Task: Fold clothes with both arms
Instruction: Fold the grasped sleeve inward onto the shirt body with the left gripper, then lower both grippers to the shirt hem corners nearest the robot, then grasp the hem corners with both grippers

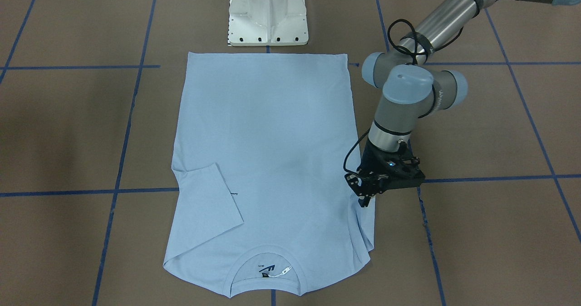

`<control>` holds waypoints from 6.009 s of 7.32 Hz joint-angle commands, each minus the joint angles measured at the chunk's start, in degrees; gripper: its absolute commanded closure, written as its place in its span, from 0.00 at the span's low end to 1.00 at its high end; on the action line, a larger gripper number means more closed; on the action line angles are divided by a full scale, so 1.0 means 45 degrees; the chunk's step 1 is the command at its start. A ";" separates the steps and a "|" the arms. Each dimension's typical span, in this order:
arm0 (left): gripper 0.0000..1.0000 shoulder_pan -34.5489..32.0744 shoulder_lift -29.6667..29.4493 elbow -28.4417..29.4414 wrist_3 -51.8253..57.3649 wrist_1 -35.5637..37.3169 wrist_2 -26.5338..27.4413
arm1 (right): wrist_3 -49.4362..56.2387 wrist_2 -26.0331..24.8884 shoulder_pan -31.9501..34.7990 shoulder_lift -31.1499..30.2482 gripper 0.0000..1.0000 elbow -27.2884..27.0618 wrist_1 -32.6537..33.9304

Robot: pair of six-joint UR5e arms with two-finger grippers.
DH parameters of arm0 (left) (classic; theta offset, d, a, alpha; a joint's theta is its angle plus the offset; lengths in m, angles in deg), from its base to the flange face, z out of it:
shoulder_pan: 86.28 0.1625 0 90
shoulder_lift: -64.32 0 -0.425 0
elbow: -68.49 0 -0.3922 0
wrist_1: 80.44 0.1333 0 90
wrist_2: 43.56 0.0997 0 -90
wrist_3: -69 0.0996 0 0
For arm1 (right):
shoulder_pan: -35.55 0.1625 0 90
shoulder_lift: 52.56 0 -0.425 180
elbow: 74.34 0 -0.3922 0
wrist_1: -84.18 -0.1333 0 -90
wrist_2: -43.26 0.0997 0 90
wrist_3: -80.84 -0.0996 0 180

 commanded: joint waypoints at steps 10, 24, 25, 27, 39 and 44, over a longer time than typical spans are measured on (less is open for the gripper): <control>0.00 0.1026 -0.1271 -0.0067 0.0472 0.1081 0.0151 | -0.0074 0.0019 -0.0647 -0.0204 0.00 -0.0174 -0.0071; 0.25 0.7622 0.7517 -0.9352 -0.5263 0.1062 0.2507 | -1.9544 -1.4291 -1.7677 -0.6864 0.03 -1.0020 -0.2687; 0.26 0.7821 0.7619 -0.9333 -0.5324 0.1061 0.2703 | -1.9566 -1.4336 -1.7740 -0.6866 0.03 -0.9981 -0.2688; 0.26 0.7939 0.8007 -0.9255 -0.5286 0.1081 0.2724 | -1.9567 -1.4394 -1.7740 -0.6866 0.02 -0.9980 -0.2688; 0.66 0.8701 0.8089 -0.8864 -0.5325 0.1179 0.3056 | -1.9586 -1.4414 -1.7818 -0.6866 0.02 -0.9941 -0.2688; 1.00 0.8663 0.7953 -0.9175 -0.5325 0.1218 0.3037 | -2.1590 -1.4571 -1.8207 -0.6846 0.45 -0.9493 -0.2514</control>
